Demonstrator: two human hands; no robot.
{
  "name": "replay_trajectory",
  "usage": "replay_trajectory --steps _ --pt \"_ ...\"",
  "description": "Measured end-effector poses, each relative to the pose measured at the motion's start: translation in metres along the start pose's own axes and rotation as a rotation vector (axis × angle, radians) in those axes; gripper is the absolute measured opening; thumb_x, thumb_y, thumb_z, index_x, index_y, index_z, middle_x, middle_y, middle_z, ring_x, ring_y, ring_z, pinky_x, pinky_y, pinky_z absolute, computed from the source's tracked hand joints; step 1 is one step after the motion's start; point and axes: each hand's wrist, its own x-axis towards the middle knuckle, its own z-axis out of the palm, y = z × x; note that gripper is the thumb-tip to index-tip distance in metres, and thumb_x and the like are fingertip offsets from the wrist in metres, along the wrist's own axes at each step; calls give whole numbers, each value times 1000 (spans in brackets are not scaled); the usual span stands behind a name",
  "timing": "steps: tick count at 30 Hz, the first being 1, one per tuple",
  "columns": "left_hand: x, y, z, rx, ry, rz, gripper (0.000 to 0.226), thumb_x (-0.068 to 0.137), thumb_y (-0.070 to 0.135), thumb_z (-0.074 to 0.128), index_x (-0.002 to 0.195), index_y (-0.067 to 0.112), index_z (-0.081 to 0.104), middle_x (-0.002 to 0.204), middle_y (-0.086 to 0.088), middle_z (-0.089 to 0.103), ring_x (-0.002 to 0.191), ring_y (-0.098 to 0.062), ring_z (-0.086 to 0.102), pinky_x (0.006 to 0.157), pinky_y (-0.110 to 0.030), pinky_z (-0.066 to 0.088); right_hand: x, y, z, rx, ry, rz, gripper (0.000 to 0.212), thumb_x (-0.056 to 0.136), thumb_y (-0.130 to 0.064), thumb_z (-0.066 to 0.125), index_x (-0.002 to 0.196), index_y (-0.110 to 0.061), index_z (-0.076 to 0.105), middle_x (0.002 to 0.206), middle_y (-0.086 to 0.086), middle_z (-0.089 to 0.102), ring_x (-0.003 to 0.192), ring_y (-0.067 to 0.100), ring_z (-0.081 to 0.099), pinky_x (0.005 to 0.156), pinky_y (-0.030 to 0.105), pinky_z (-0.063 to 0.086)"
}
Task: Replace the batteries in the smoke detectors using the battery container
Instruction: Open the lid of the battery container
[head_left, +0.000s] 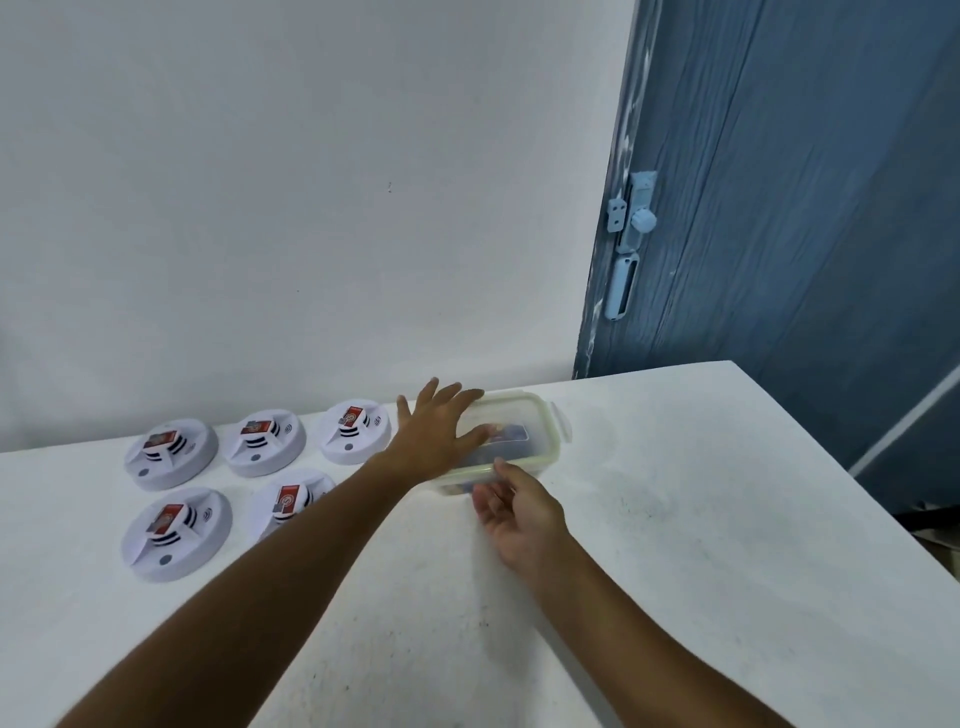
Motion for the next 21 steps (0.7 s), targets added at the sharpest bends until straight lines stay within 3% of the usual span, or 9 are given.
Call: replay_trajectory --steps 2,5,10,14,17,19,21 --pt "-1 1 1 -23 24 -15 60 91 56 48 144 31 36 154 1 32 148 -23 6 114 -60 1 5 5 1 11 38 -18 19 83 -7 72 98 -1 62 85 14 65 72 21 63 66 30 55" --pt "-2 1 3 -17 54 -39 61 91 56 48 145 32 33 154 3 33 148 -23 6 114 -59 0 10 9 0 2 44 -68 27 83 -12 73 106 -3 62 90 12 68 74 19 64 64 27 52" --pt "-2 2 5 -8 73 -59 60 91 58 46 144 32 34 153 4 34 148 -24 7 113 -61 -1 13 13 -5 -48 19 -147 33 84 -15 72 114 -6 61 101 12 70 77 18 66 65 25 49" --pt "-4 1 7 -10 82 -65 61 91 59 46 144 32 34 154 4 33 148 -23 6 114 -60 1 14 10 -5 -114 80 -180 35 82 -20 74 112 -5 62 89 8 65 72 17 60 65 25 53" --pt "-4 1 5 -25 77 -62 60 92 57 46 144 31 34 154 3 32 148 -24 6 114 -61 2 10 10 -1 -234 149 -192 43 80 -26 76 115 -8 58 98 9 63 81 20 61 77 32 57" --pt "-5 1 3 -64 93 -35 58 92 56 47 144 31 36 155 3 32 148 -24 7 114 -61 2 1 15 -2 -344 211 -332 49 79 -23 78 118 -13 49 107 6 57 92 21 58 78 29 55" --pt "-12 0 1 -150 179 2 53 92 55 46 138 29 46 153 1 36 148 -22 11 115 -59 3 -12 10 -5 -417 198 -655 44 81 -8 74 114 -16 46 106 3 52 95 20 54 73 18 49"
